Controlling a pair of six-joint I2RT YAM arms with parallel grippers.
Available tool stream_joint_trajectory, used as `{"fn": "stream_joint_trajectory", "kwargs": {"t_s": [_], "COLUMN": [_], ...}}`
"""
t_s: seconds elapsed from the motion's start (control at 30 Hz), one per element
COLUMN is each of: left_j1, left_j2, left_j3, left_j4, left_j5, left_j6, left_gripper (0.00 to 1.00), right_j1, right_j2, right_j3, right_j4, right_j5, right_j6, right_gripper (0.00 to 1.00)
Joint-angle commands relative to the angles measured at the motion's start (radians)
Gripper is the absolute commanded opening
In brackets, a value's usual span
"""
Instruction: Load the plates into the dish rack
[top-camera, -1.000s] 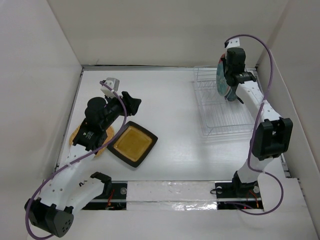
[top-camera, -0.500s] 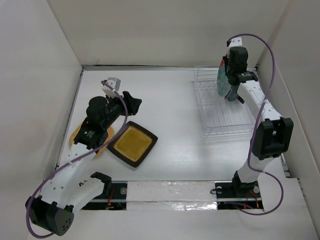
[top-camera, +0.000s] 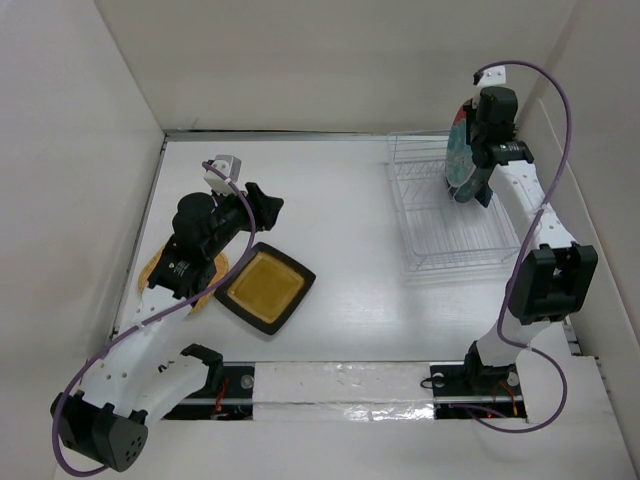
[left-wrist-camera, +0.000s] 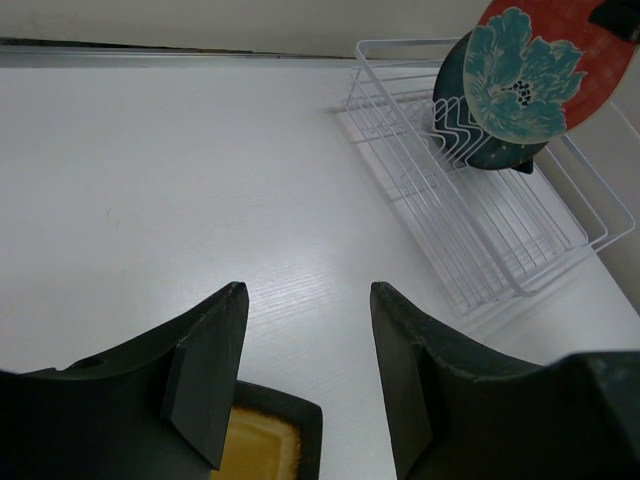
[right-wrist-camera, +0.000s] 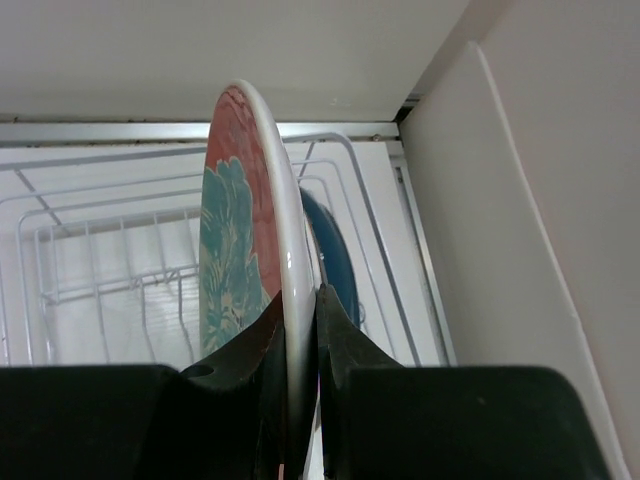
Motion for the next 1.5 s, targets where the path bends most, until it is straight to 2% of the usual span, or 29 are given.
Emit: {"fn": "stream_joint_trajectory", "kwargs": {"t_s": [0.0,0.43,0.77,1.2,1.37,1.43,1.47], "left_j1": [0.002,0.002,0.002,0.002,0.002,0.002,0.002], "left_j2": [-0.012,-0.002,0.027,0.023,0.017,0.017,0.015], "left_j3": [-0.006,-0.003,0.000,-0.006,-0.008,-0.006,-0.005], "left_j4": [0.050,0.052,0.055,0.058,0.058,0.055,0.053], "left_j5": [0.002,0.000,0.032,0.022,0.026,0.021,0.023], "left_j6": [0.010,0.010,0.001,0.004,0.005,0.007,0.007], "left_gripper": [0.48,0.48,0.48,0.48,0.48,0.48,0.48], "right_j1": [-0.016,-0.016,0.024,0.024,0.024,0.024,0.024], "right_j2": [-0.078,0.007,0.047,0.148,0.169,0.163,0.159], "right_j3": [0.102,0.085,0.066,0.086,0.093,0.091,0.100], "right_j4": [0.182,0.159,0.127,0.119,0.104,0.110,0.109], "right_j5": [-0.009,-0.084,-0.086,-0.066,-0.058,-0.055,-0.047], "right_j6": [-0.020,-0.032,-0.153,-0.159,-0.133,-0.113,-0.104], "right_gripper": [0.00,0.00,0.00,0.00,0.09,0.19,0.33]}}
